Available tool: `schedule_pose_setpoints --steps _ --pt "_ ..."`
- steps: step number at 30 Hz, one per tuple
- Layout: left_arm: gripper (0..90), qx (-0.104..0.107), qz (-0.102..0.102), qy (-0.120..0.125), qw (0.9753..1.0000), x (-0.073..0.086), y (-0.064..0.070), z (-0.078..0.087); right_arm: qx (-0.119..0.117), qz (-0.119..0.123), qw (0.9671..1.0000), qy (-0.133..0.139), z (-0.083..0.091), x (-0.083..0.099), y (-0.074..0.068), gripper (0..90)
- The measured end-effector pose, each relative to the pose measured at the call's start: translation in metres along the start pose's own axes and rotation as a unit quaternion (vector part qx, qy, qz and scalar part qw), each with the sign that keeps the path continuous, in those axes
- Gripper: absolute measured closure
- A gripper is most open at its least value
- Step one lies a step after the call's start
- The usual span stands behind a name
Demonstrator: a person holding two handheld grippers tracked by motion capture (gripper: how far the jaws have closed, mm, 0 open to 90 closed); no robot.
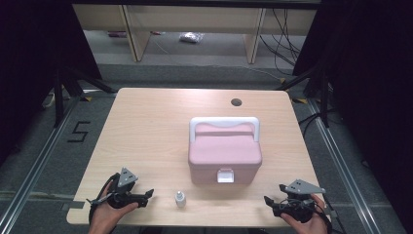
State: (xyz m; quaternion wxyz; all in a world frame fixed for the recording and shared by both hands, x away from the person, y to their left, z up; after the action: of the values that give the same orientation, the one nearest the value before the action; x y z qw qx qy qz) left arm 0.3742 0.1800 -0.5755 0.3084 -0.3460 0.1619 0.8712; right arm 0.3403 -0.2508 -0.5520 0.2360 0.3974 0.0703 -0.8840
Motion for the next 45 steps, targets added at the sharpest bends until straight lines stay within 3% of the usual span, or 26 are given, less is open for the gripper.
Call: schedule_pose_setpoints --steps 3,5,8,9,10,12,14,15,16,20,24,25,35,37,42,43,45 --pt "15.1 -0.001 -0.001 0.004 1.0000 0.000 -0.001 -0.001 -0.006 -0.012 0.9999 -0.010 0.002 -0.001 -0.014 29.2" --pt "15.1 0.000 0.006 0.011 0.9999 -0.001 0.000 -0.002 -0.012 0.023 0.9996 -0.002 0.001 -0.005 -0.021 29.5" --pt "15.1 0.001 0.001 0.003 1.0000 0.000 0.000 -0.001 -0.019 0.038 0.9991 0.007 0.001 -0.009 -0.026 30.1" --pt "15.1 -0.005 0.001 0.007 1.0000 -0.001 -0.001 -0.001 -0.021 0.023 0.9995 0.000 0.002 -0.009 -0.032 30.2" --pt "15.2 -0.002 -0.001 0.005 1.0000 -0.001 -0.002 -0.001 -0.031 0.042 0.9985 0.014 0.001 -0.014 -0.035 30.6" --pt "15.2 -0.005 -0.002 0.007 1.0000 -0.001 -0.002 -0.001 -0.036 0.050 0.9979 0.021 0.001 -0.017 -0.040 30.7" --pt "15.2 0.000 -0.001 0.001 1.0000 0.000 -0.002 0.000 -0.048 0.041 0.9979 0.017 0.003 -0.019 -0.052 30.7" --pt "15.2 -0.004 0.003 0.003 1.0000 0.000 -0.002 -0.001 -0.056 0.056 0.9966 0.023 0.002 -0.021 -0.056 30.7" --pt "15.2 -0.005 0.005 0.002 1.0000 0.001 -0.002 -0.001 -0.056 0.056 0.9966 0.023 0.002 -0.021 -0.056 30.7" --pt "15.2 -0.007 0.004 -0.002 1.0000 0.001 -0.003 0.000 -0.086 0.079 0.9929 0.024 0.003 -0.027 -0.084 30.7" --pt "15.2 -0.005 0.006 0.003 1.0000 0.000 -0.003 -0.001 -0.097 0.092 0.9907 0.028 0.001 -0.031 -0.097 31.1" --pt "15.2 -0.006 0.007 0.003 1.0000 0.001 -0.003 -0.001 -0.102 0.103 0.9887 0.038 -0.002 -0.035 -0.105 31.8" --pt "15.2 -0.015 0.005 0.003 0.9999 0.000 -0.007 0.000 -0.121 0.113 0.9847 0.055 -0.012 -0.053 -0.133 33.7" --pt "15.3 -0.015 0.009 0.002 0.9998 0.001 -0.006 0.000 -0.128 0.118 0.9834 0.052 -0.017 -0.056 -0.144 33.7" --pt "15.3 -0.016 0.014 0.004 0.9998 0.001 -0.008 0.000 -0.137 0.130 0.9803 0.058 -0.021 -0.062 -0.154 33.9" --pt "15.3 -0.014 0.027 0.010 0.9995 0.000 -0.006 -0.001 -0.137 0.128 0.9805 0.057 -0.022 -0.064 -0.155 34.0" --pt "15.3 -0.015 0.014 -0.002 0.9998 0.002 -0.008 0.001 -0.141 0.129 0.9795 0.063 -0.024 -0.069 -0.161 34.2"
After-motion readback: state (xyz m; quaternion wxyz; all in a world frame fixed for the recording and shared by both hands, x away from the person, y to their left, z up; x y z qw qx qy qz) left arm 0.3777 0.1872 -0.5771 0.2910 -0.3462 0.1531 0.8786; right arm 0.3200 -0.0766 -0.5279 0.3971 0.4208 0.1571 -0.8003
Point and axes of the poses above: each handheld gripper's, and its own axes: z roughly backward along the jaws, x roughly out of its underside, y roughly to its right, the point moved 10 cm from there along -z, roughly forward along the jaws, and after that the axes turned 9 degrees about x, right-handed, at the moved point
